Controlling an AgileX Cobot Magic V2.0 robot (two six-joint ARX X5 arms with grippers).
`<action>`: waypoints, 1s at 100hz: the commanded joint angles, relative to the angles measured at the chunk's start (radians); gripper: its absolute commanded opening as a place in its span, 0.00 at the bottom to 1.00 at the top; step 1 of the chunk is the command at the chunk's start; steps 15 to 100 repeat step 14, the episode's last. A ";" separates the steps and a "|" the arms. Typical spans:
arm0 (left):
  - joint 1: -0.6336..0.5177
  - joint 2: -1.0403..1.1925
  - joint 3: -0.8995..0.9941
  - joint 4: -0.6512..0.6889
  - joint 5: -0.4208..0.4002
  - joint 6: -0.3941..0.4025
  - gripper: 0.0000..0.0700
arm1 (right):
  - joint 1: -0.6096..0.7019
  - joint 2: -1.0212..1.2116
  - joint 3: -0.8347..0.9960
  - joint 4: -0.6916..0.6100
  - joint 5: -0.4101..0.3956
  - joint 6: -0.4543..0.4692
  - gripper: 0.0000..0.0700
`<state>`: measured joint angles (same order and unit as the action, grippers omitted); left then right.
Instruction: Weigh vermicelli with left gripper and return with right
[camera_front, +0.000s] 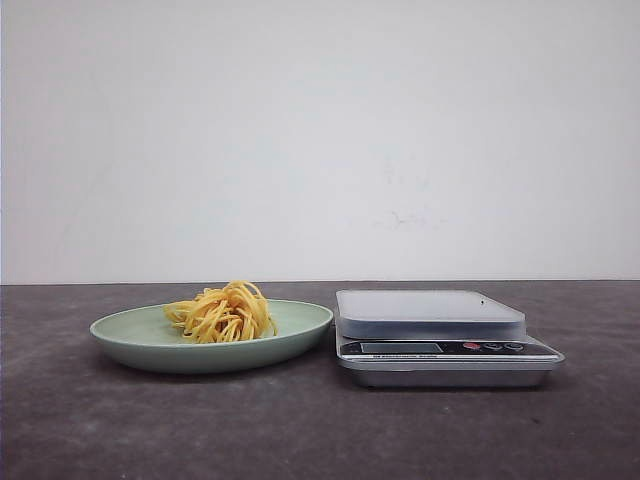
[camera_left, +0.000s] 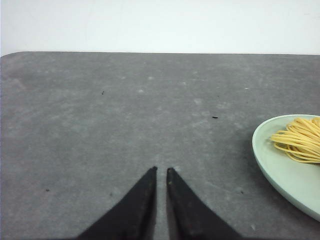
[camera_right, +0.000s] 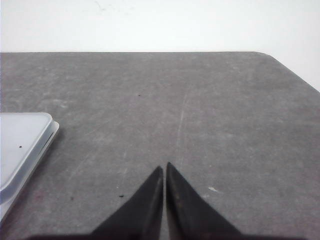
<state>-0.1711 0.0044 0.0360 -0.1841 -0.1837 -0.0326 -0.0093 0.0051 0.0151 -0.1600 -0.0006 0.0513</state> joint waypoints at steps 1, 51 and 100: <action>0.001 -0.001 -0.016 -0.009 0.001 0.014 0.00 | -0.002 -0.001 -0.003 0.012 0.000 -0.006 0.00; 0.001 -0.001 -0.016 -0.009 0.001 0.014 0.00 | -0.002 -0.001 -0.003 0.012 0.000 -0.006 0.00; 0.001 -0.001 -0.016 -0.009 0.001 0.014 0.00 | -0.002 -0.001 -0.003 0.012 0.000 -0.006 0.00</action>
